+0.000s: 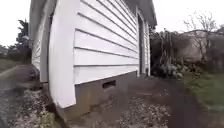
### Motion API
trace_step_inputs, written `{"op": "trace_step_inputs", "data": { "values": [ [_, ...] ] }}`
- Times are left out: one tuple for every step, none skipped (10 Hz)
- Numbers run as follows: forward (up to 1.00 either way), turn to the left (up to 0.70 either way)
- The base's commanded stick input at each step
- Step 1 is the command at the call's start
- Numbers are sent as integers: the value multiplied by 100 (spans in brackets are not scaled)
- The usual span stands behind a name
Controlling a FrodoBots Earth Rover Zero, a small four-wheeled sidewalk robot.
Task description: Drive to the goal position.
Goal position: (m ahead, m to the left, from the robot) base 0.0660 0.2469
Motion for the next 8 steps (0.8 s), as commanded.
{"op": "trace_step_inputs", "data": {
  "values": [
    [70, -34],
    [70, -34],
    [70, -34],
    [70, -34],
    [70, -34],
    [70, -34],
    [70, -34],
    [70, -34]
  ]
}}
